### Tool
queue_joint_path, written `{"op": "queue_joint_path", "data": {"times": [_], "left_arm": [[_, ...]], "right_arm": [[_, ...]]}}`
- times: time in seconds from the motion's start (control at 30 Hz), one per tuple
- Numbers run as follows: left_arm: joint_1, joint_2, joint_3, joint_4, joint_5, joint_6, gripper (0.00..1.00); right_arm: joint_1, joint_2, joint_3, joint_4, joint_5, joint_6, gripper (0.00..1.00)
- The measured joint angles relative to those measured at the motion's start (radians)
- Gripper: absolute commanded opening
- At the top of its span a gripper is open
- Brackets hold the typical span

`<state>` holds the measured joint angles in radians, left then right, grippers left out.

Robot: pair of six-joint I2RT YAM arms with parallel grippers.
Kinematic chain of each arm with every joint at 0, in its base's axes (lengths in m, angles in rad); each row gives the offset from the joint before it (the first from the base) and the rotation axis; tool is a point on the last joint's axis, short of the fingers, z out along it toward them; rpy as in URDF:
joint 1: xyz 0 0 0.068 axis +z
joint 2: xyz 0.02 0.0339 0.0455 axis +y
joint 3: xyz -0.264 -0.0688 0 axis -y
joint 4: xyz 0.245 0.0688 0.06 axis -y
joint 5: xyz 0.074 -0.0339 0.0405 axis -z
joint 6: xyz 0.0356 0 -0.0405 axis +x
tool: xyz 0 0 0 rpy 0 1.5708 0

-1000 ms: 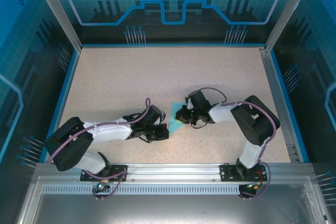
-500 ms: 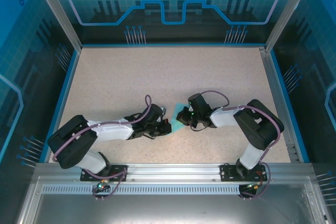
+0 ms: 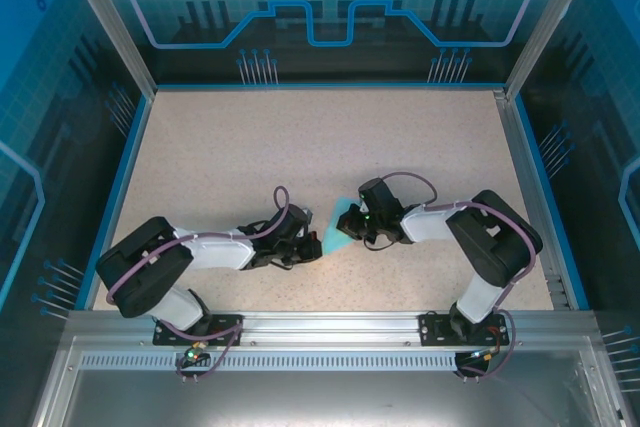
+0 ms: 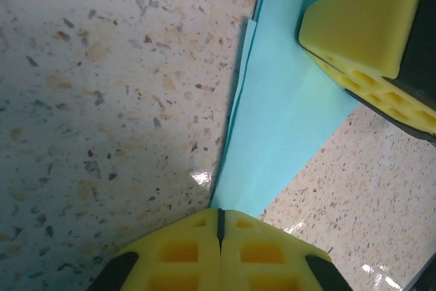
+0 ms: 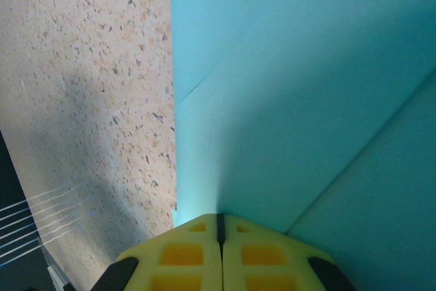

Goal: Fold a paper plane with a square sheet of paper (pick it up from the middle)
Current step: Fourth fold the wing at the center of the table.

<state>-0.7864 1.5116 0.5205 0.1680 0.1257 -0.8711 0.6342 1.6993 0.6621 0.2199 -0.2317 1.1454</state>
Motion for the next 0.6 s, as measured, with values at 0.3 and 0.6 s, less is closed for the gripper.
{"op": "queue_joint_path", "data": {"times": [0.3, 0.6], "left_arm": [[0.000, 0.001, -0.002, 0.006, 0.002, -0.014, 0.00], [0.000, 0.001, -0.002, 0.005, 0.002, -0.014, 0.00]], "right_arm": [[0.011, -0.083, 0.007, -0.140, 0.014, -0.158, 0.07], [0.111, -0.069, 0.038, -0.153, -0.024, -0.216, 0.06]]}}
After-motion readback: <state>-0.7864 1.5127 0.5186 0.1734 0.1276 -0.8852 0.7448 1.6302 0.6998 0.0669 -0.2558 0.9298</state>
